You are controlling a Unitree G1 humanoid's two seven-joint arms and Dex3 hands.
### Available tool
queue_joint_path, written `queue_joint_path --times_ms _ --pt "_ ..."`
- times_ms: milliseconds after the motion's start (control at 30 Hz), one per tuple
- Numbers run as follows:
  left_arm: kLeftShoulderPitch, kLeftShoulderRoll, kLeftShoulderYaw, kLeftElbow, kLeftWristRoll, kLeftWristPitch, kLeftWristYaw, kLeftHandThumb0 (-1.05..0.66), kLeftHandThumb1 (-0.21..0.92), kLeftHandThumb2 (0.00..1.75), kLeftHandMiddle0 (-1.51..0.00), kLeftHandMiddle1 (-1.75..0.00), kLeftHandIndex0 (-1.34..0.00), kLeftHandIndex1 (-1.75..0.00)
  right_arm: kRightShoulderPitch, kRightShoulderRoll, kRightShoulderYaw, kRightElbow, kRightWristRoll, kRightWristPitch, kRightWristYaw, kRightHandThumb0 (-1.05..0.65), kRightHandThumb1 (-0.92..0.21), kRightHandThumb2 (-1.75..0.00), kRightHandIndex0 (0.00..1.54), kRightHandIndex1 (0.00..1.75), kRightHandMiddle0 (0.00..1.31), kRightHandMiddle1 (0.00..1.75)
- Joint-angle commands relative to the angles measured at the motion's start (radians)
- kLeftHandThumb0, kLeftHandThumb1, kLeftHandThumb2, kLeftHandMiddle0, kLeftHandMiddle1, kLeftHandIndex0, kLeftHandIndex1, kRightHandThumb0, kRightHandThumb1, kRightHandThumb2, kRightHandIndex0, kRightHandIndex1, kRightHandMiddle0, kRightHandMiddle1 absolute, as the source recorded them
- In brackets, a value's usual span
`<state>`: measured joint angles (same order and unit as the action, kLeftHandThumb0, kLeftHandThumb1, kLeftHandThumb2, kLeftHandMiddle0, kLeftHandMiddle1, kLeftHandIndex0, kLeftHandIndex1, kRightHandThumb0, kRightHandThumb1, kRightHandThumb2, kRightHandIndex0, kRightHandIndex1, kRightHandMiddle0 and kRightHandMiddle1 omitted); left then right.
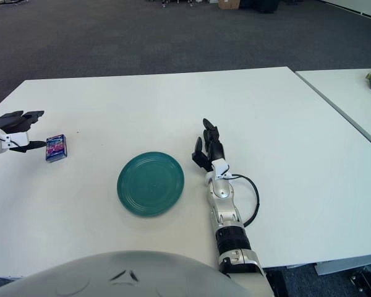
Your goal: Put the gum into the plate.
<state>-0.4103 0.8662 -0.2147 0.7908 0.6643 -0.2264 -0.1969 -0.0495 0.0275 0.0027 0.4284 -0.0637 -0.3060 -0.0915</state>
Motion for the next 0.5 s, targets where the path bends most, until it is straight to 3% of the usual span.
queue_joint_path --times_ms 0,267,467 --pt "-0.033 -0.019 -0.013 0.034 -0.012 0.008 0.009 -1.05 0.92 0.42 0.0 0.0 0.0 0.0 0.045 -0.005 -0.009 0.059 0.009 0.07 0.007 -0.62 -0.92 -0.98 0.14 0.0 0.0 0.38" --pt "-0.049 -0.047 -0.043 0.068 -0.009 0.053 0.003 -1.05 0.92 0.42 0.0 0.0 0.0 0.0 0.039 -0.014 -0.011 0.064 0.001 0.072 0.01 -0.61 -0.92 -0.97 0.14 0.0 0.0 0.36" --pt "-0.082 -0.077 -0.079 0.163 0.006 0.078 0.022 -1.05 0.92 0.44 0.0 0.0 0.0 0.0 0.041 -0.013 -0.011 0.058 0.004 0.078 0.014 -0.62 -0.92 -0.97 0.14 0.0 0.0 0.35"
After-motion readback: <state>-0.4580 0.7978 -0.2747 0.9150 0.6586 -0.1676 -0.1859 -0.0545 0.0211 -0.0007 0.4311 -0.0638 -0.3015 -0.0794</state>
